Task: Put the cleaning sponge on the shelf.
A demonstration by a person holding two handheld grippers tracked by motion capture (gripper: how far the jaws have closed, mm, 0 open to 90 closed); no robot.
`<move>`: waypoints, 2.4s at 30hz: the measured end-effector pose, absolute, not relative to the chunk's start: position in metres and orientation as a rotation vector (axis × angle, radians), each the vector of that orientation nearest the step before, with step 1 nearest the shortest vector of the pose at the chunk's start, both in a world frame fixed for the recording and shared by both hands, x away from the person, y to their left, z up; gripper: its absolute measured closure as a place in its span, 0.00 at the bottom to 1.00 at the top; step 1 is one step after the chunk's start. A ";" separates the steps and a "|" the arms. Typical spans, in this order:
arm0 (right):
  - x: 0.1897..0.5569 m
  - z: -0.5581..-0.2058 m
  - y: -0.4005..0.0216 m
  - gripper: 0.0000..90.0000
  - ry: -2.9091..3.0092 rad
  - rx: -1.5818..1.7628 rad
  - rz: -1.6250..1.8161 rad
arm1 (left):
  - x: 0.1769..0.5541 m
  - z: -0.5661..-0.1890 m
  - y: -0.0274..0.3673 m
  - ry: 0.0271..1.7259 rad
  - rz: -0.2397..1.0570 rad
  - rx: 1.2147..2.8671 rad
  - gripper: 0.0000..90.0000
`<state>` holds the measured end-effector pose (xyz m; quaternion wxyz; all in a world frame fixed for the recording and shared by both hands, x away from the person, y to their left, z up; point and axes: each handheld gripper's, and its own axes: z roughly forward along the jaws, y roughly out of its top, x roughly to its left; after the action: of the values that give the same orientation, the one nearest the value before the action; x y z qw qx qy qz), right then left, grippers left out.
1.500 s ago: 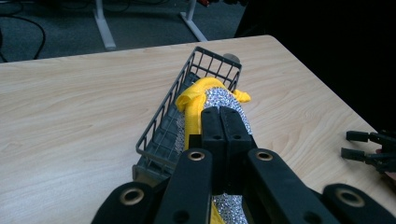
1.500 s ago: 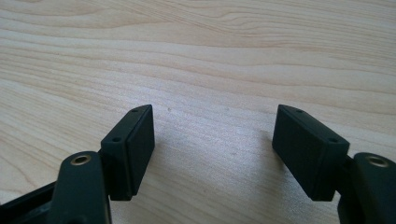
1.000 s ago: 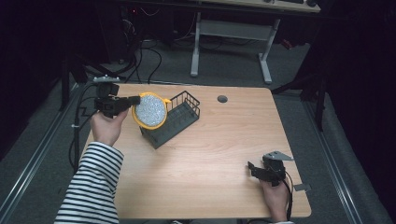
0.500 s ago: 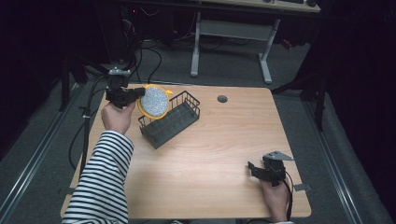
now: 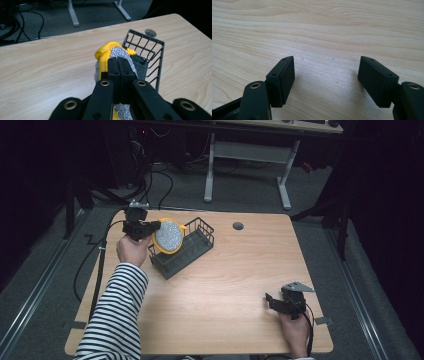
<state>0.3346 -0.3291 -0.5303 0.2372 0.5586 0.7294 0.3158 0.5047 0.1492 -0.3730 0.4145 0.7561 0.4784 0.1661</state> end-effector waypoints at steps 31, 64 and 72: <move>0.335 -0.530 -0.330 0.33 1.996 1.538 0.876 | 0.491 -0.389 0.154 1.217 0.372 1.906 0.53; 0.335 -0.530 -0.329 0.33 2.000 1.531 0.867 | 0.428 -0.389 0.202 1.238 0.414 1.838 0.46; 0.334 -0.530 -0.329 0.33 2.004 1.528 0.863 | 0.414 -0.395 0.217 1.269 0.465 1.836 0.46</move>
<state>0.3345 -0.3286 -0.5302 0.2369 0.5573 0.7309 0.3147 0.4142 0.2174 -0.3948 0.4175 0.7318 0.5058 0.1853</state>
